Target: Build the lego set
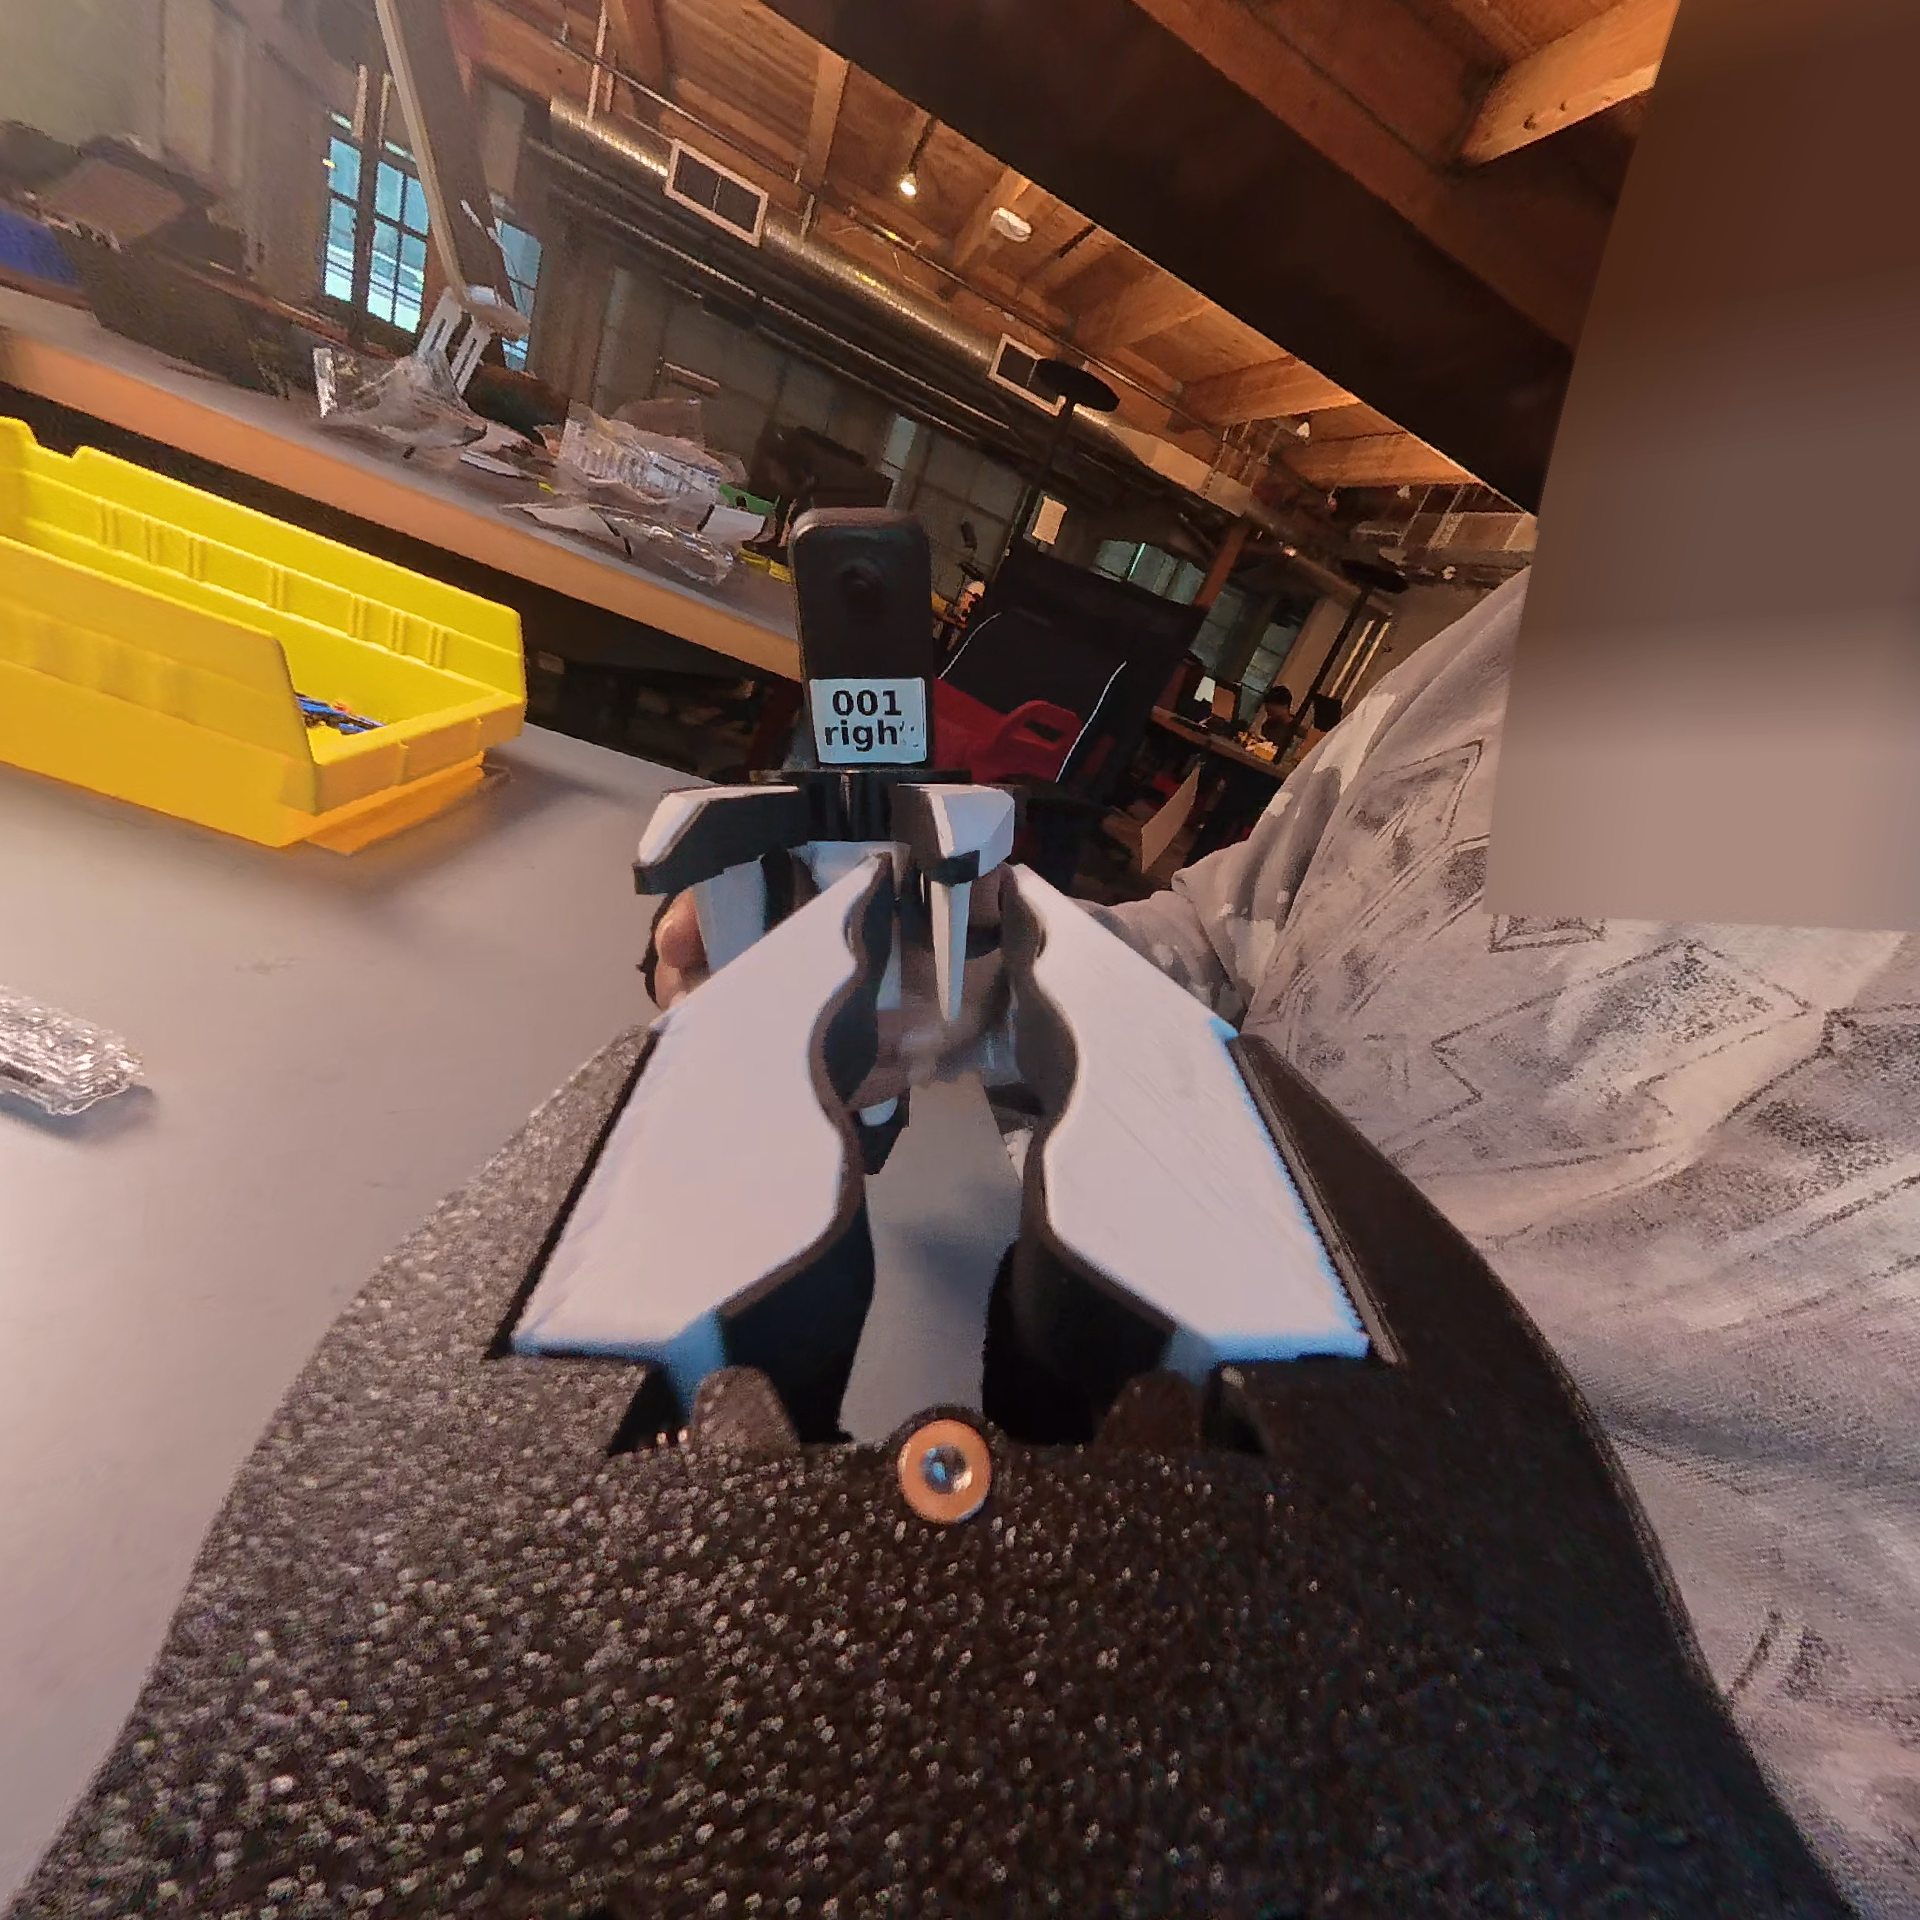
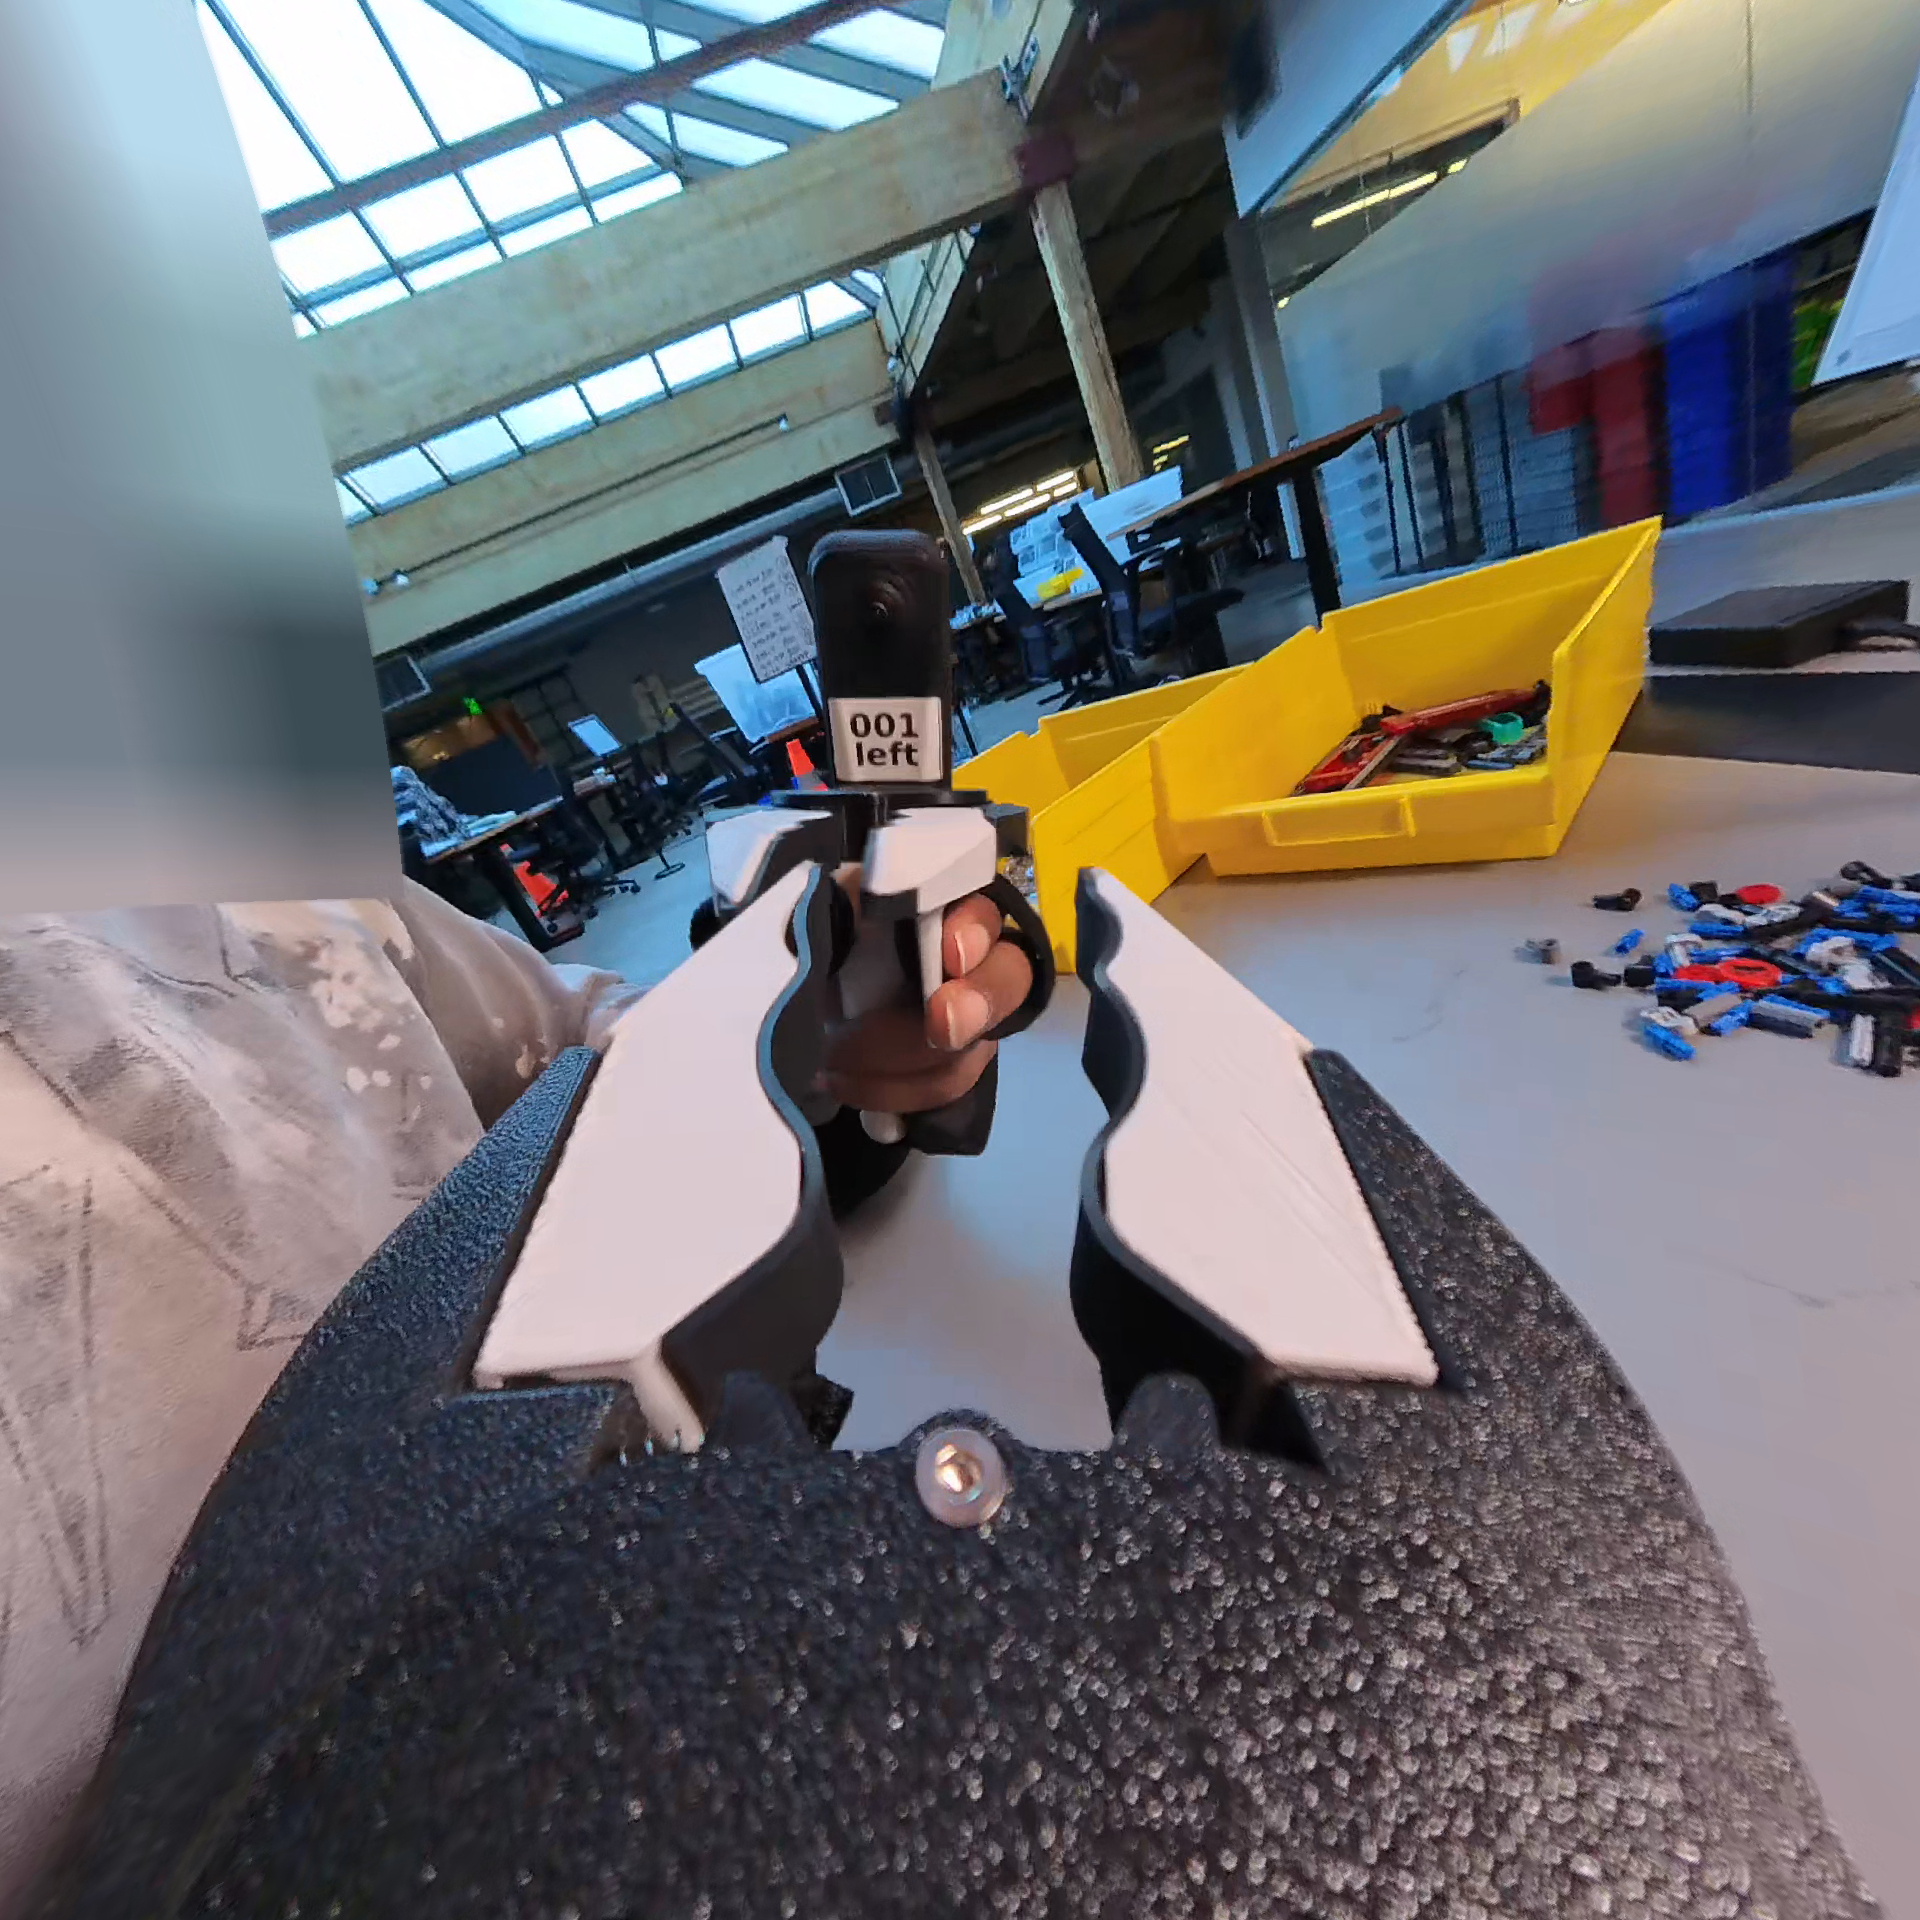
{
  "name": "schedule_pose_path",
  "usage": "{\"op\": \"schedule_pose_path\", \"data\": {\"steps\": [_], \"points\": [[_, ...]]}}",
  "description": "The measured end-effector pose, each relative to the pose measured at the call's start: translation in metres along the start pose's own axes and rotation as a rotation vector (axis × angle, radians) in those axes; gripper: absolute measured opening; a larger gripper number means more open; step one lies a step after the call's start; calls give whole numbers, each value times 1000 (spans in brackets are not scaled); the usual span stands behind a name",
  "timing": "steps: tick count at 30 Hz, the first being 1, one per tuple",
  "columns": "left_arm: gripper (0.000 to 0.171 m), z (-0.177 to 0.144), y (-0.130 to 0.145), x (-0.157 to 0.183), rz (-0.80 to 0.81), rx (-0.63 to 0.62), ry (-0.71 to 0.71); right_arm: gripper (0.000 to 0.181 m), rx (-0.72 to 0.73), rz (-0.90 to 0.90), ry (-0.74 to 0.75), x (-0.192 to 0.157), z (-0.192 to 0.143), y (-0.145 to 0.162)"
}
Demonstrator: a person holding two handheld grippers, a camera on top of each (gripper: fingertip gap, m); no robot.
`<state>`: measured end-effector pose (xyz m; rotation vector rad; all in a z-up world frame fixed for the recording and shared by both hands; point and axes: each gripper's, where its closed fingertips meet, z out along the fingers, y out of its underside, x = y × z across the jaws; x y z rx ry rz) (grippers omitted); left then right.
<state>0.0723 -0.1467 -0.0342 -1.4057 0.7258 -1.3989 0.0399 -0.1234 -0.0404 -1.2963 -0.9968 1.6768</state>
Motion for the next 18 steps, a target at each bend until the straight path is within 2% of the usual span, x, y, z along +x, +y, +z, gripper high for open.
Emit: {"op": "schedule_pose_path", "data": {"steps": [6, 12, 15, 18], "points": [[12, -7, -9, 0, -98, 82, 70, 47, 20, 26, -31, -1, 3, -5], [6, -7, -9, 3, -155, 87, 130, 48, 11, 43, -55, -3, 1, -2], [5, -7, -10, 6, -184, 102, 153, 59, 0, 54, -39, -2, 1, -2], [5, -6, -5, 7, -129, 54, 114, 66, -30, 14, -9, 0, -2, 1]]}}
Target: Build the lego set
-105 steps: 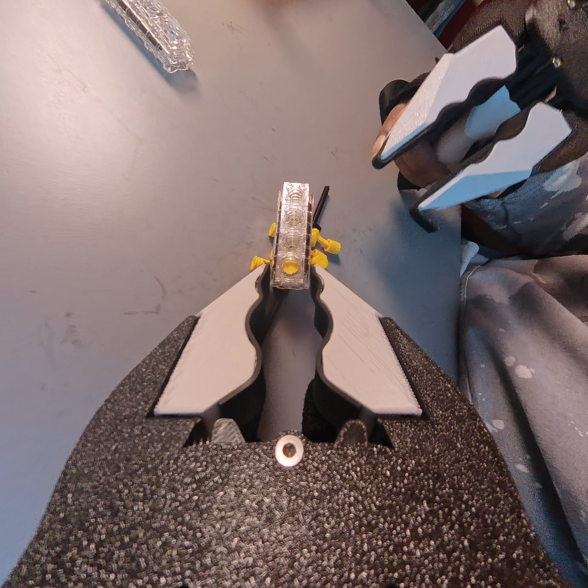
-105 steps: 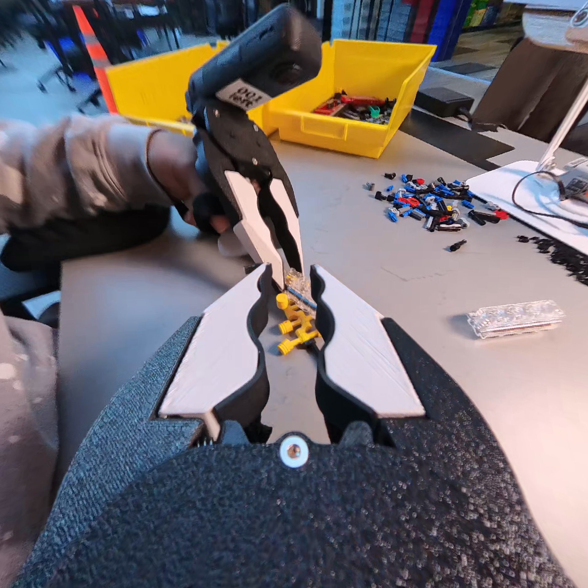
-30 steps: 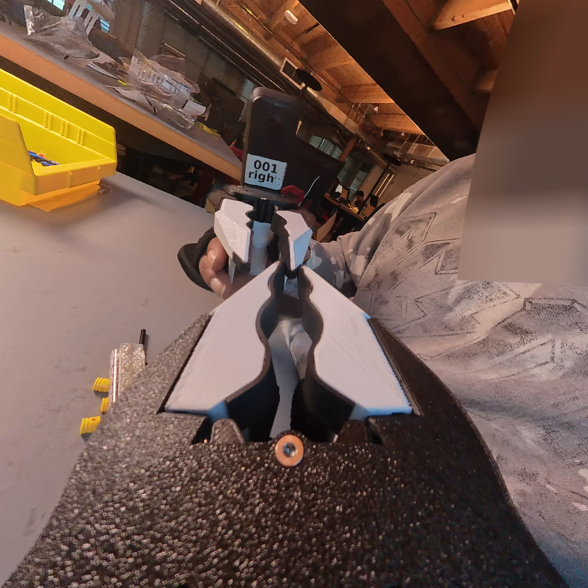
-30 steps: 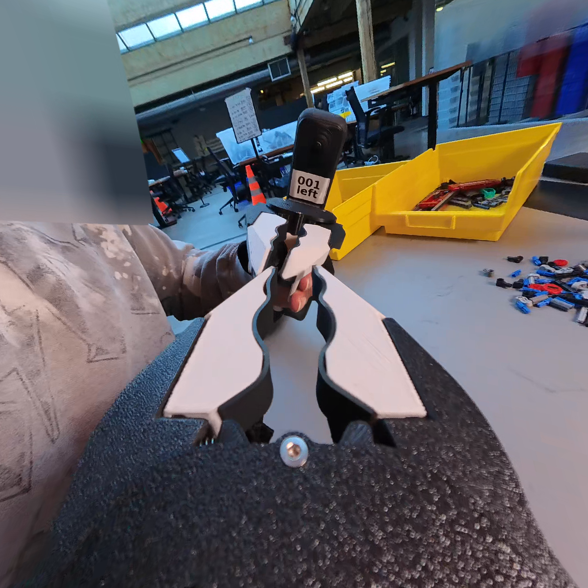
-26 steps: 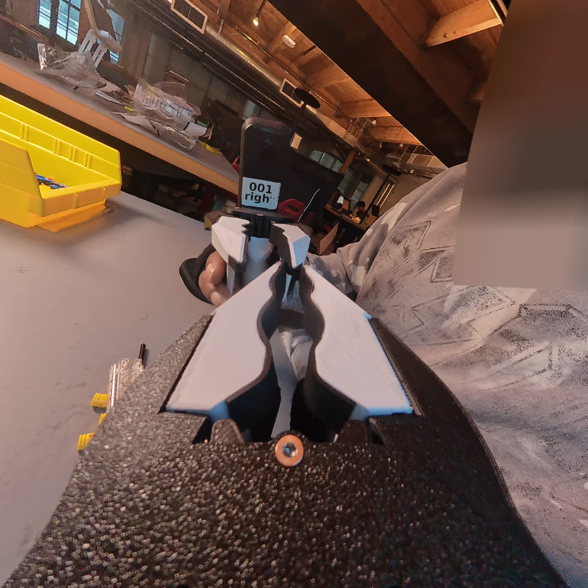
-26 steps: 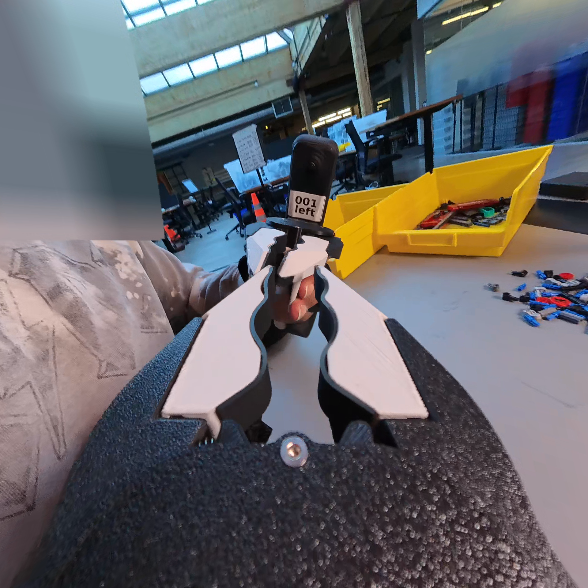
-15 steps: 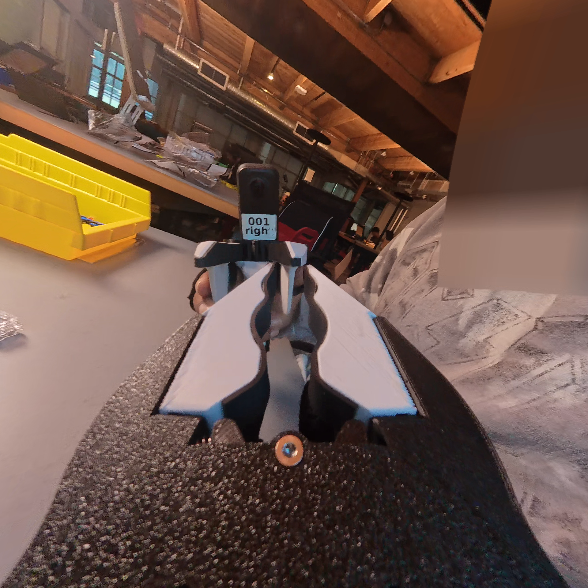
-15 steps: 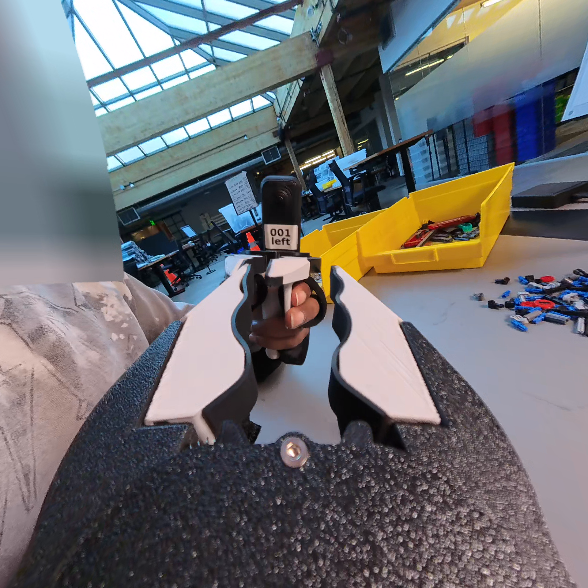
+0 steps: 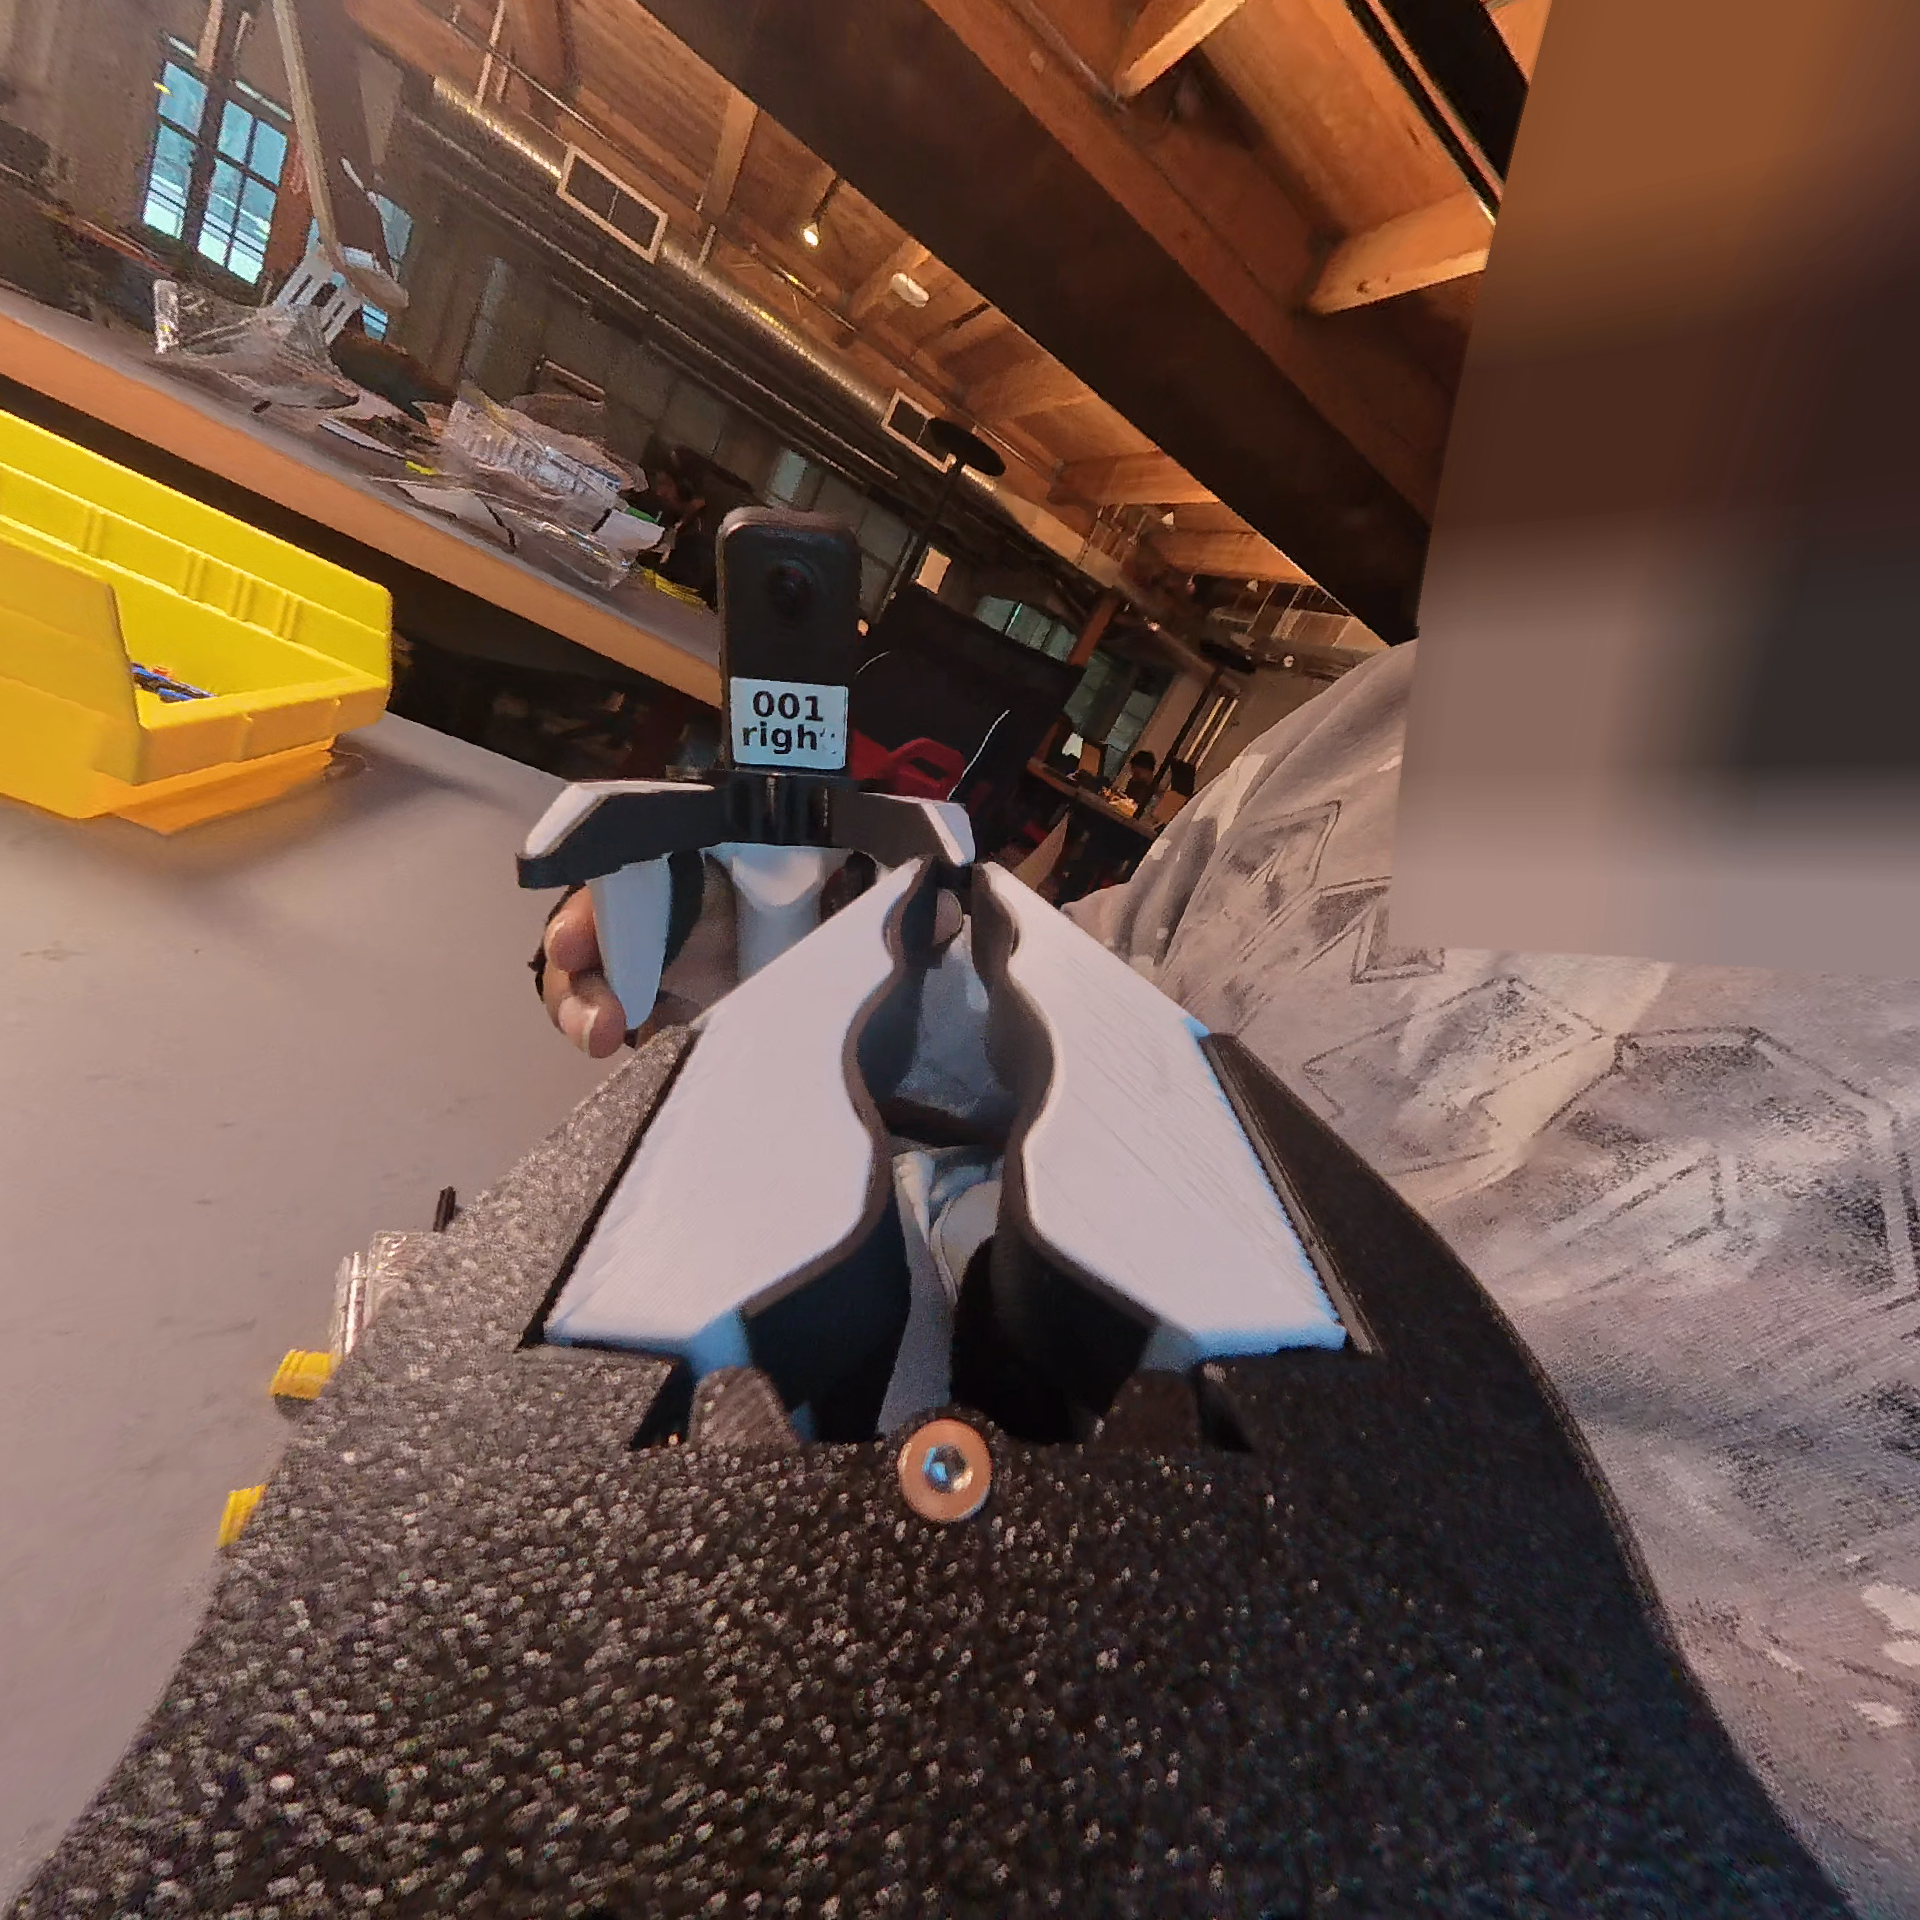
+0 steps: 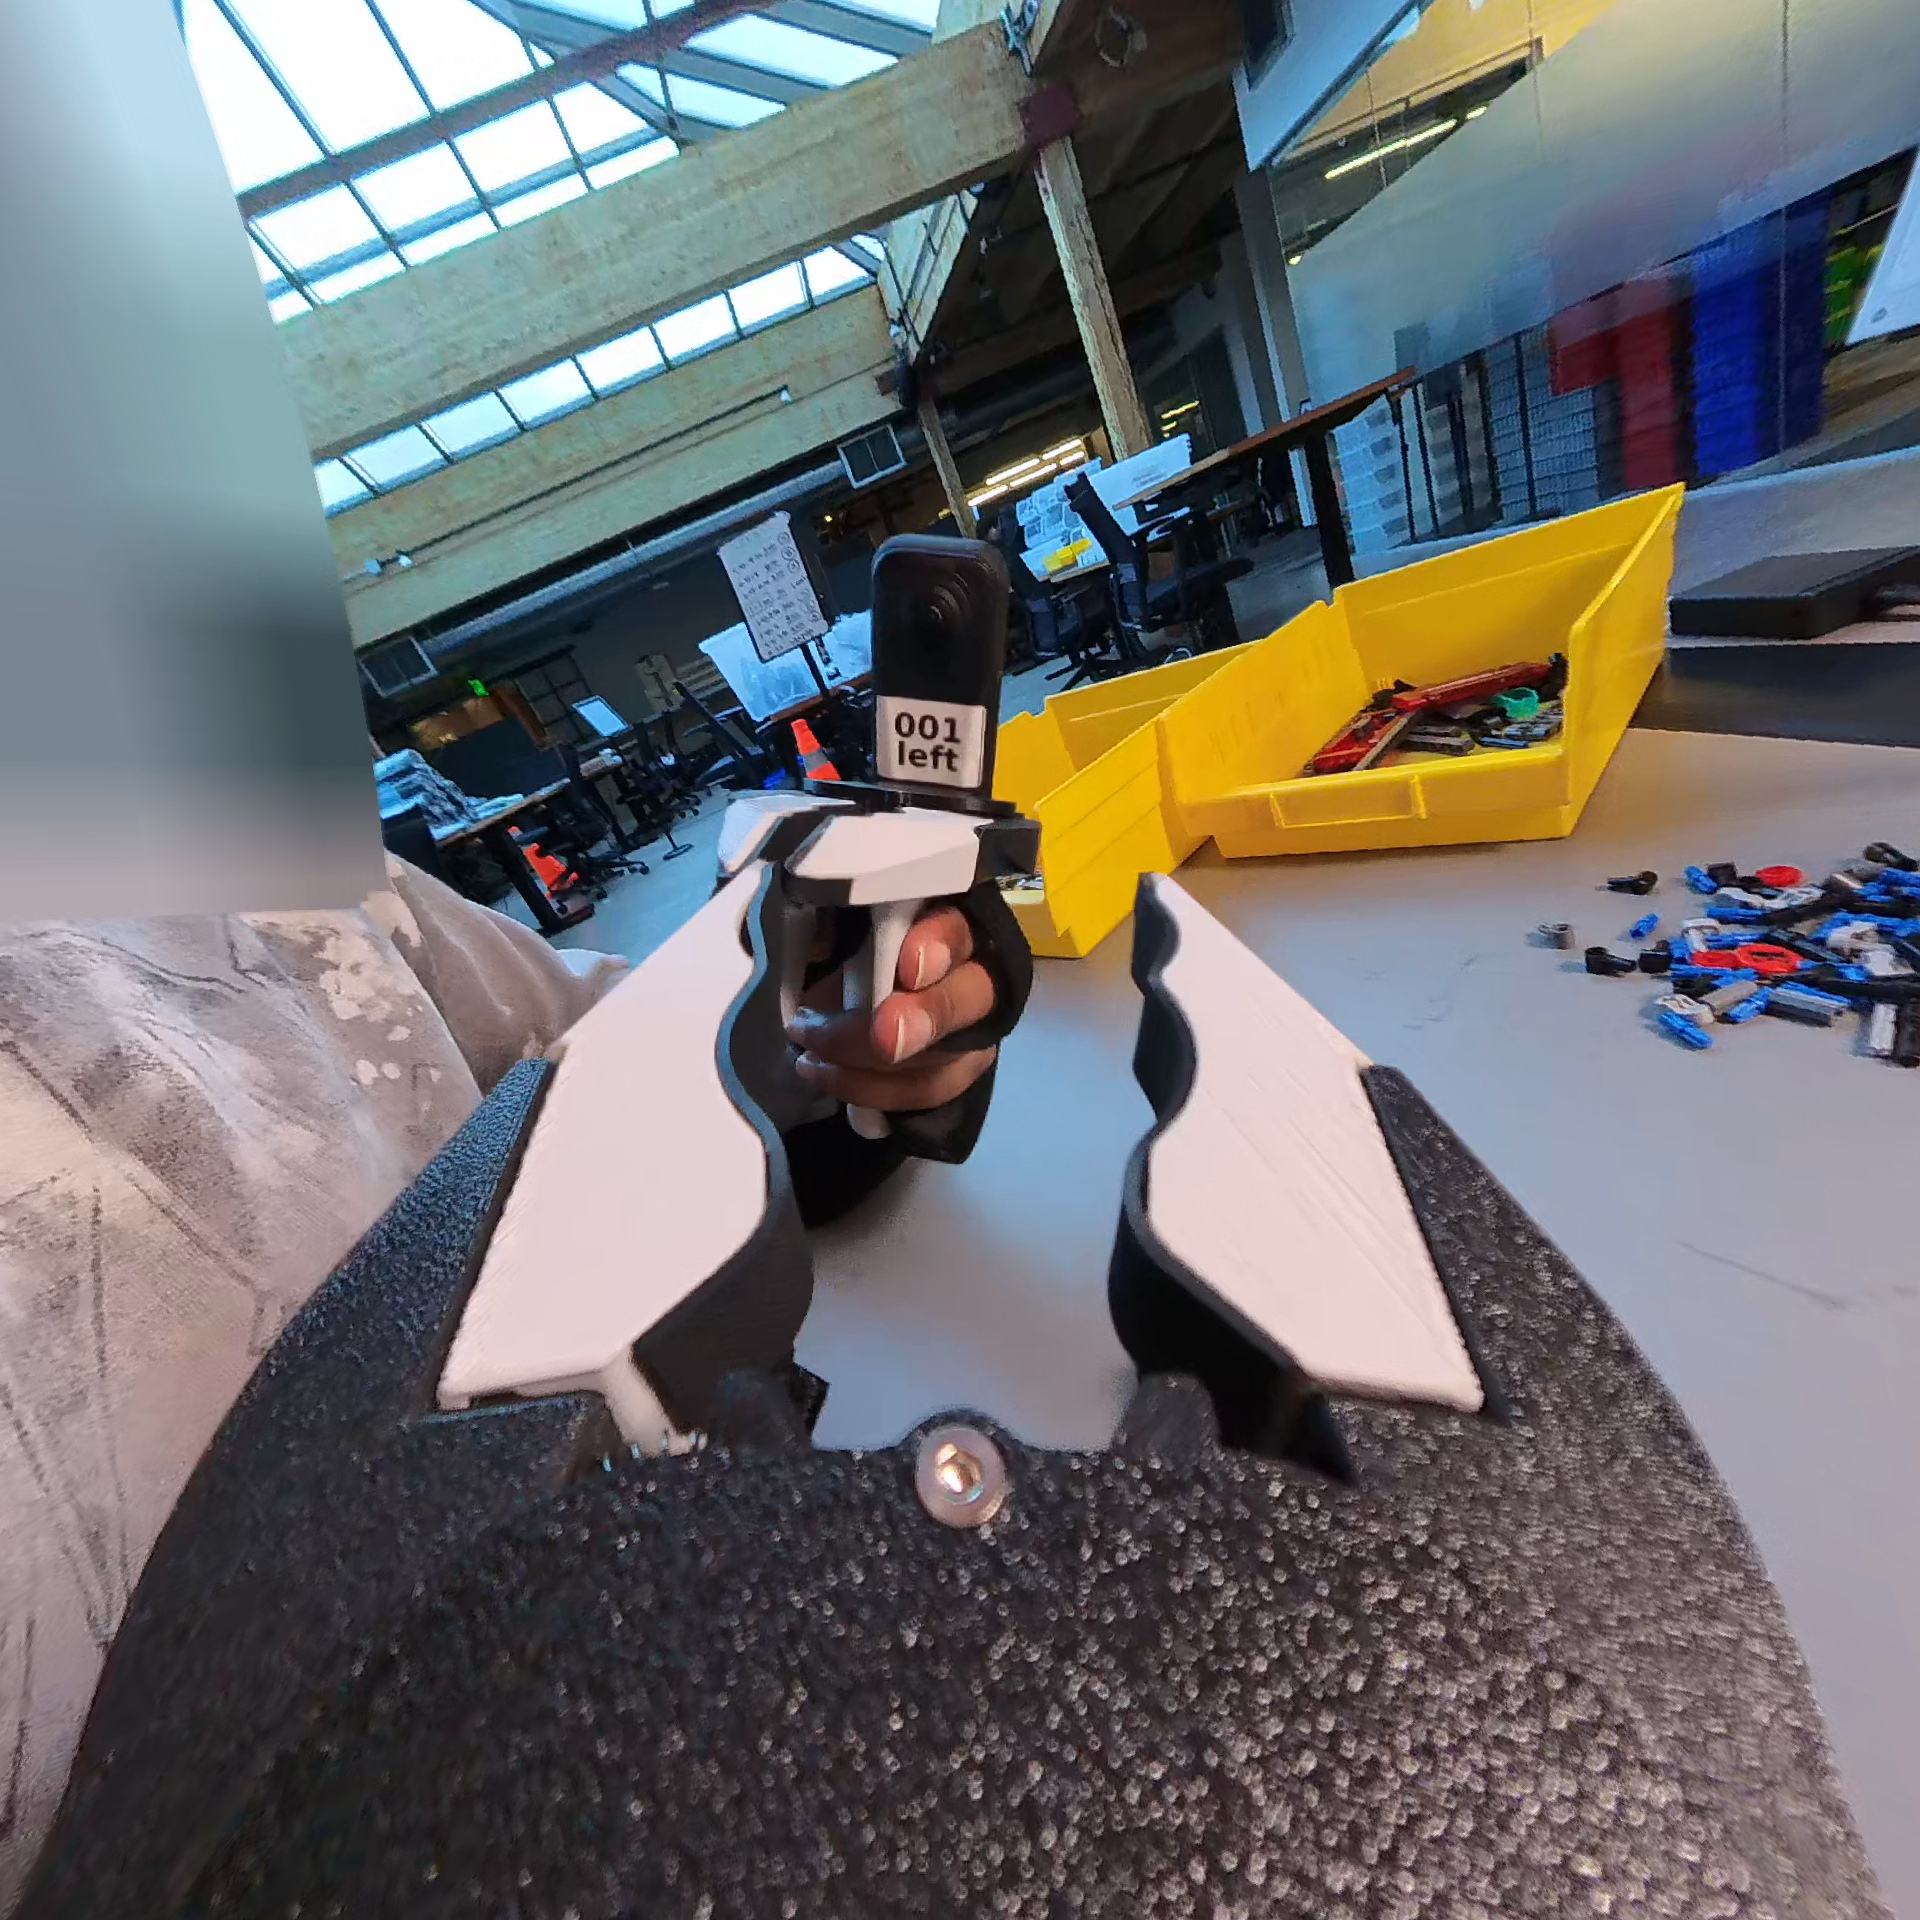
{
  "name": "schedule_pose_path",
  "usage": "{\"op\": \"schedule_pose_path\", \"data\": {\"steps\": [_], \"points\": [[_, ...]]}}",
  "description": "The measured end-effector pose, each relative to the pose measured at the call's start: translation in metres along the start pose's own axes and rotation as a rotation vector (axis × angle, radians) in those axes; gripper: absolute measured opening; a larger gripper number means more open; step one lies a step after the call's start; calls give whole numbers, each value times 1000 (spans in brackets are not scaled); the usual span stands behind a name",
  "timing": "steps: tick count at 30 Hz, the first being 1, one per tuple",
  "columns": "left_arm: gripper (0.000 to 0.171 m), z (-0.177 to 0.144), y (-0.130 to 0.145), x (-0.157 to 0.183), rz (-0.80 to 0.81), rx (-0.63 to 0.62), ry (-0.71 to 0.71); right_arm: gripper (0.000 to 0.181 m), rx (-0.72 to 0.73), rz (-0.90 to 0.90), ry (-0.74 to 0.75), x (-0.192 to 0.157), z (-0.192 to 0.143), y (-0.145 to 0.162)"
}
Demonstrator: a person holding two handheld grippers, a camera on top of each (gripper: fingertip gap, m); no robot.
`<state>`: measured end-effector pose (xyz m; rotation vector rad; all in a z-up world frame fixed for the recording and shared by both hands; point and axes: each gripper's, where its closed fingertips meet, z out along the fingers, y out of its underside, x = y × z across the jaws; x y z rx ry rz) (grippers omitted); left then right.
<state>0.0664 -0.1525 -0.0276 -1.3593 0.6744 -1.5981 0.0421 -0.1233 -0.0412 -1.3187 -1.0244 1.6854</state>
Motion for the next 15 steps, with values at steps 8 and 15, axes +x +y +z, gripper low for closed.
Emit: {"op": "schedule_pose_path", "data": {"steps": [8, 15], "points": [[5, 0, 3, -4, 78, -18, -58, 54, 18, -29, 43, -1, -3, 0], [5, 1, 8, -3, 104, -45, -69, 50, -23, -67, 59, -5, -6, 3]]}}
